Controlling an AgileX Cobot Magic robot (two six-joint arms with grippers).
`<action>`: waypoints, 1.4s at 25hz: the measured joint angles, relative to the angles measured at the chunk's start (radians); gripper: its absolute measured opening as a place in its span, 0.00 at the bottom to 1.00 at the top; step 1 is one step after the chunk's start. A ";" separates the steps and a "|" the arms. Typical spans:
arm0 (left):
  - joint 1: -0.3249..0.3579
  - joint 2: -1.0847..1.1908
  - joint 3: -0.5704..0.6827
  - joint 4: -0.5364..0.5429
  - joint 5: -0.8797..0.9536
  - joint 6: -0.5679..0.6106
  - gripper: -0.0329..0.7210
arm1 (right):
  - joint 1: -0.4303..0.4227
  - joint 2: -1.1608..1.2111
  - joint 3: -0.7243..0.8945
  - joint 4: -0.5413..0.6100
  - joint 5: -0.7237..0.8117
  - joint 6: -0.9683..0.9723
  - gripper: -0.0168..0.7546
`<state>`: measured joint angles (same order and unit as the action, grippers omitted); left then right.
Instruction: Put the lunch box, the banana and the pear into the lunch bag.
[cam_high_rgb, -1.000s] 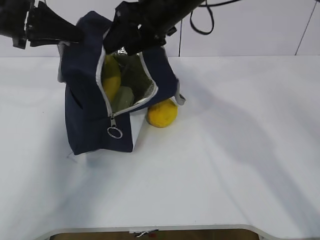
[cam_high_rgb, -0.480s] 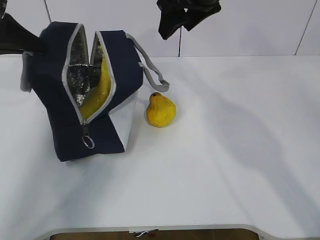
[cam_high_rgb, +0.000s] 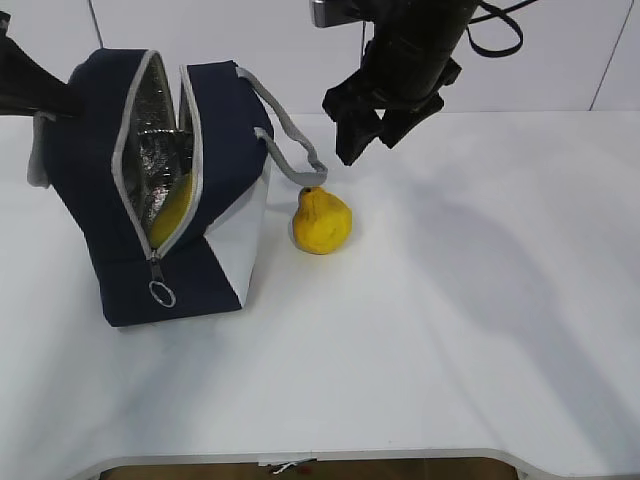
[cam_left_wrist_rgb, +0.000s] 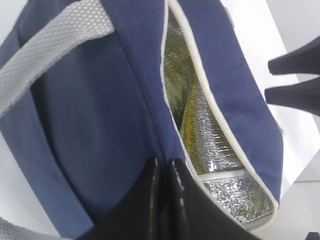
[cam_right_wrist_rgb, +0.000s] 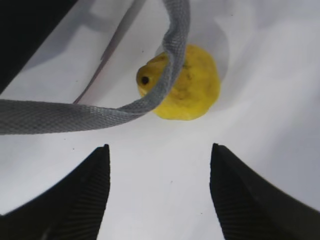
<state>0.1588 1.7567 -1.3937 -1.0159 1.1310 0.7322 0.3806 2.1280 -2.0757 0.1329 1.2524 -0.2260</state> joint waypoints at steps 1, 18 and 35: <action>0.000 0.000 0.000 0.002 0.000 0.000 0.05 | 0.000 0.000 0.008 0.015 0.000 0.007 0.68; 0.000 0.000 0.000 0.006 -0.001 0.000 0.05 | 0.000 0.093 0.042 0.136 -0.007 0.006 0.67; 0.000 0.000 0.000 0.008 -0.001 0.000 0.05 | 0.000 0.122 0.039 0.221 -0.188 -0.057 0.67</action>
<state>0.1588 1.7567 -1.3937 -1.0078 1.1304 0.7322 0.3806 2.2498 -2.0362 0.3537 1.0641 -0.2828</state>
